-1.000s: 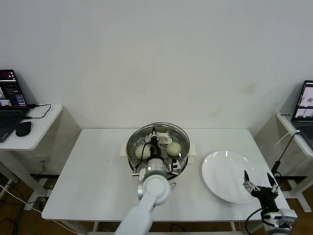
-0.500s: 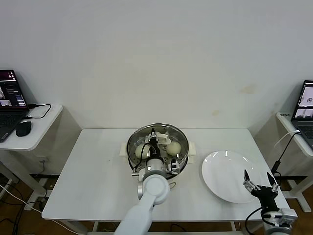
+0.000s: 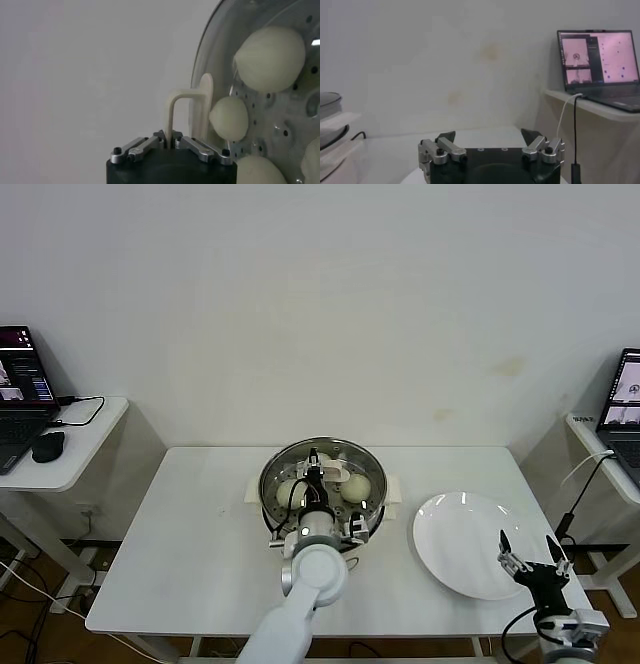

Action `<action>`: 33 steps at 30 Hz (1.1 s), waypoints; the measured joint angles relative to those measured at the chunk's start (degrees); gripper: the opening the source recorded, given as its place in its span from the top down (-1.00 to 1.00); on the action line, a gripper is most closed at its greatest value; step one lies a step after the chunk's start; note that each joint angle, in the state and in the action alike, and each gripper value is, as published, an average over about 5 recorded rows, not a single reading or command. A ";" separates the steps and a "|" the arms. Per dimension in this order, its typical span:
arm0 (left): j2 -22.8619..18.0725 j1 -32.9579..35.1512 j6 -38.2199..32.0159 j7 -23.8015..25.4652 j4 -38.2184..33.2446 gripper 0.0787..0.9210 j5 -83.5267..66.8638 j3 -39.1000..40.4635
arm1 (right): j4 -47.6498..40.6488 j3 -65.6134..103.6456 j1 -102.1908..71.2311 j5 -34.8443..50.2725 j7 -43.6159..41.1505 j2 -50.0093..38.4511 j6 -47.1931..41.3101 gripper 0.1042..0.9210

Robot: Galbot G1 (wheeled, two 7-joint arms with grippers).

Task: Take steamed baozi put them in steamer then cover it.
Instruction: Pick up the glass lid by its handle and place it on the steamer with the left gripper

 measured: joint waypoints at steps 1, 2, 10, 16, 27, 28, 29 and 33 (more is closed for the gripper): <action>0.00 -0.01 0.00 0.00 0.00 0.84 0.00 0.01 | -0.01 0.01 0.00 0.00 0.00 0.01 0.02 -0.76; 0.00 -0.02 0.00 0.00 0.04 0.84 0.00 0.01 | -0.01 0.03 -0.01 0.00 -0.01 0.04 0.03 -0.76; 0.00 0.32 -0.03 -0.06 0.07 0.84 0.30 0.21 | 0.00 0.16 -0.10 0.08 -0.08 0.11 0.17 -0.76; 0.00 0.32 -0.07 0.35 -0.44 0.70 0.42 0.80 | 0.14 0.38 -0.06 0.28 -0.11 0.07 0.18 -0.76; 0.32 1.85 -0.09 2.99 -5.25 -0.04 0.29 2.25 | 0.20 0.81 -0.06 0.49 -0.15 -0.19 0.14 -0.76; 0.38 2.04 -0.08 3.35 -5.90 -0.12 0.42 2.36 | 0.21 0.87 -0.09 0.51 -0.15 -0.23 0.13 -0.76; 0.45 2.25 -0.08 3.72 -6.55 -0.18 0.55 2.48 | 0.21 0.95 -0.11 0.53 -0.15 -0.27 0.13 -0.76; 0.73 3.22 -0.06 5.45 -9.30 -0.45 0.99 3.09 | 0.20 1.19 -0.18 0.61 -0.13 -0.53 0.06 -0.76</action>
